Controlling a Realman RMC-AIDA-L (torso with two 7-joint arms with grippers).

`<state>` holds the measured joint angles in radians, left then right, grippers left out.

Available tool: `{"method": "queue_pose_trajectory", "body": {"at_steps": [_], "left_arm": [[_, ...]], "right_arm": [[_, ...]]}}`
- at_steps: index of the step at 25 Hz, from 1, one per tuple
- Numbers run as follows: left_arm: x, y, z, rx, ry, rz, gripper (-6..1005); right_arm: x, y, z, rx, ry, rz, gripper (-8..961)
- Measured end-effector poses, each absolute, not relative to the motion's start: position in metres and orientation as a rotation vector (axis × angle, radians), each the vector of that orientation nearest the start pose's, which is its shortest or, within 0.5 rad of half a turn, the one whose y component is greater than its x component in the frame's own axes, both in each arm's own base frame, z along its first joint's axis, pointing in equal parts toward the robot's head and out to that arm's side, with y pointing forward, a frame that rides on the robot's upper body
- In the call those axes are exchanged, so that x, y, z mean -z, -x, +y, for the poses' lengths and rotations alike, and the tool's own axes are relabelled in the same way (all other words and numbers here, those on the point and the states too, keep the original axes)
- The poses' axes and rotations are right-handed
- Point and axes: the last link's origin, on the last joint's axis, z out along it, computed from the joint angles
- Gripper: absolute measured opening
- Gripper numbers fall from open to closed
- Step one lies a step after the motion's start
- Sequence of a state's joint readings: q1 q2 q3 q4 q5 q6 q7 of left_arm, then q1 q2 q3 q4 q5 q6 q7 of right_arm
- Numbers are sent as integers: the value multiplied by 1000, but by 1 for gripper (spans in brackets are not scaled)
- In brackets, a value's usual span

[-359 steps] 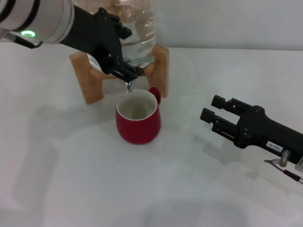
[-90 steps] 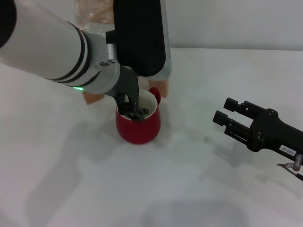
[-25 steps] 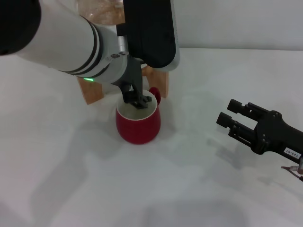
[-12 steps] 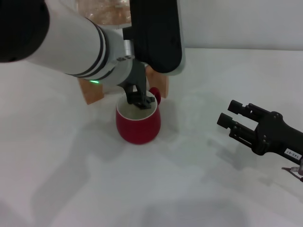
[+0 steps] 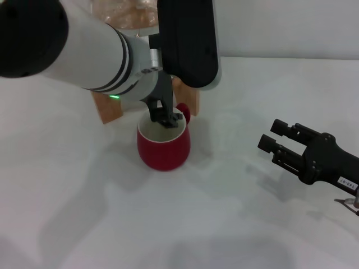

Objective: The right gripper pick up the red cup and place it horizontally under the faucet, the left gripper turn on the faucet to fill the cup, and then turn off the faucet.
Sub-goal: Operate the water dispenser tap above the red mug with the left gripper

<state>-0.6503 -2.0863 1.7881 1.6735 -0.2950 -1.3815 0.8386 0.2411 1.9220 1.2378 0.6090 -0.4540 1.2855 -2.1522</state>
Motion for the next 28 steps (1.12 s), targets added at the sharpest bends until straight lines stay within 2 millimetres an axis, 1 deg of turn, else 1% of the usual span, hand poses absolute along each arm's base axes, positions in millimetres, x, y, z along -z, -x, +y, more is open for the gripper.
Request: {"method": "queue_pose_trajectory", "body": {"at_steps": [8,17,22,28], "left_arm": [[21,75,355,-622,2483,298,887],[22,74,354,-620,2484,313,887],[24,65,345,-580,2491,361,887],[18,66,332,-523,2486,345,887]], "right_arm": [[23,-259,283,-1187,2367,629,558],[21,-259,284,-1189,2356,627,558],[21,-259,285,-1187,2355,628,558],[19,-260,285,-1181,2355,626,558]]}}
